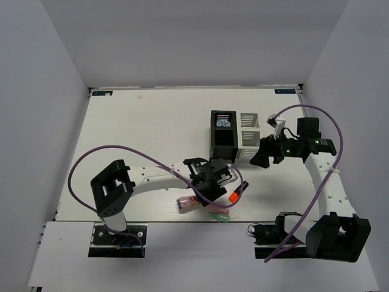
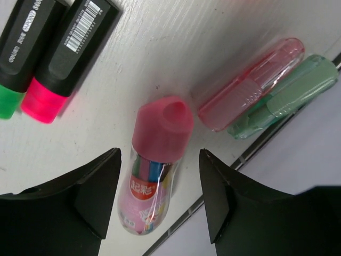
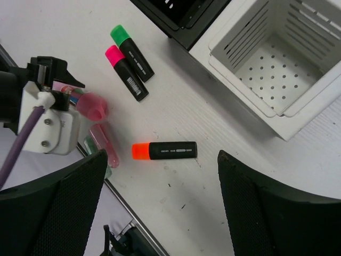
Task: Sort the stationery into containers
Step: Grab a piece of stationery with the left arm, then place the stationery into the container
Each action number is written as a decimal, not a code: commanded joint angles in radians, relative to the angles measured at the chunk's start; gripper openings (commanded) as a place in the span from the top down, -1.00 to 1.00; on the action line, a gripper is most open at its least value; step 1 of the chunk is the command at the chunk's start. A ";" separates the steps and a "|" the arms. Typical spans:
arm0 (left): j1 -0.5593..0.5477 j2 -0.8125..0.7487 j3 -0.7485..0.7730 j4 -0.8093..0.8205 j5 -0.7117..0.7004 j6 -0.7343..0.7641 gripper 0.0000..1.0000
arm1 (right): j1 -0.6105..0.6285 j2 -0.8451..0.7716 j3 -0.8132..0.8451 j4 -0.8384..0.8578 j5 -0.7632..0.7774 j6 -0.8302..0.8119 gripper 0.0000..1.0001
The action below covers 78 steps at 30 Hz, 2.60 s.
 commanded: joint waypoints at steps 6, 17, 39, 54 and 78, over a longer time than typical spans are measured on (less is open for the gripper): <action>-0.006 0.067 -0.037 0.067 -0.029 -0.015 -0.38 | -0.057 -0.035 -0.030 0.017 -0.086 0.001 -0.74; -0.035 0.094 -0.075 0.092 -0.077 -0.062 1.00 | -0.127 -0.049 -0.031 -0.014 -0.166 -0.018 -0.38; 0.161 -0.186 0.162 0.798 -0.163 0.115 1.00 | -0.153 -0.103 -0.150 -0.031 -0.441 -0.238 0.27; 0.270 0.023 0.231 1.009 -0.075 -0.028 1.00 | -0.198 -0.008 -0.114 -0.565 -0.637 -1.023 0.27; 0.313 0.096 0.101 1.136 -0.055 -0.128 0.98 | -0.265 0.048 -0.088 -0.821 -0.681 -1.313 0.09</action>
